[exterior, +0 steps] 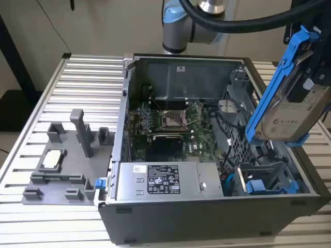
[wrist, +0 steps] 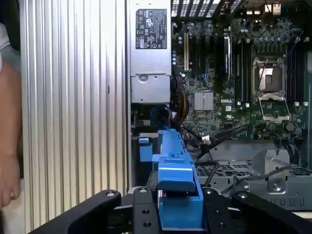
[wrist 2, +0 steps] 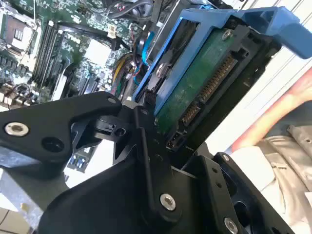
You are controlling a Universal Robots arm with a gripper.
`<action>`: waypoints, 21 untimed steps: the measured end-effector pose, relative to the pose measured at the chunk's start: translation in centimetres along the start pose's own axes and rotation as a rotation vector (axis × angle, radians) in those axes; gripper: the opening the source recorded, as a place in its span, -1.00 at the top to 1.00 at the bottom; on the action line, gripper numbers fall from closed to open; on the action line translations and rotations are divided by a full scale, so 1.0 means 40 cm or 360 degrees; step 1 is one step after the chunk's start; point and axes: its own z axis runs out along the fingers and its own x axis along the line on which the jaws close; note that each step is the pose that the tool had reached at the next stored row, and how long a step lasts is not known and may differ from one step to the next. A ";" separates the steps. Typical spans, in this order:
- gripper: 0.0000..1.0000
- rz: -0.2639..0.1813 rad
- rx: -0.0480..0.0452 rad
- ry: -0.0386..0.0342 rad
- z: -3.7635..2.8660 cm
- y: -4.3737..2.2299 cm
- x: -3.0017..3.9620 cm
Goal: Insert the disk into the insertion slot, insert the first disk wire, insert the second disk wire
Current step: 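Insert the disk into the insertion slot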
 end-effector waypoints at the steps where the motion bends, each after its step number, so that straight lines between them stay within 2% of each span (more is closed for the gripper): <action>1: 0.35 0.0000 0.0000 0.0000 0.000 0.000 0.000; 6: 0.35 0.0000 0.0000 0.0000 0.000 0.000 0.000; 17: 0.35 0.0000 0.0000 0.0000 0.015 -0.001 0.000; 19: 0.35 0.0000 0.0004 0.0000 0.021 -0.001 0.000; 21: 0.35 0.0000 0.0016 0.0000 0.028 -0.001 0.000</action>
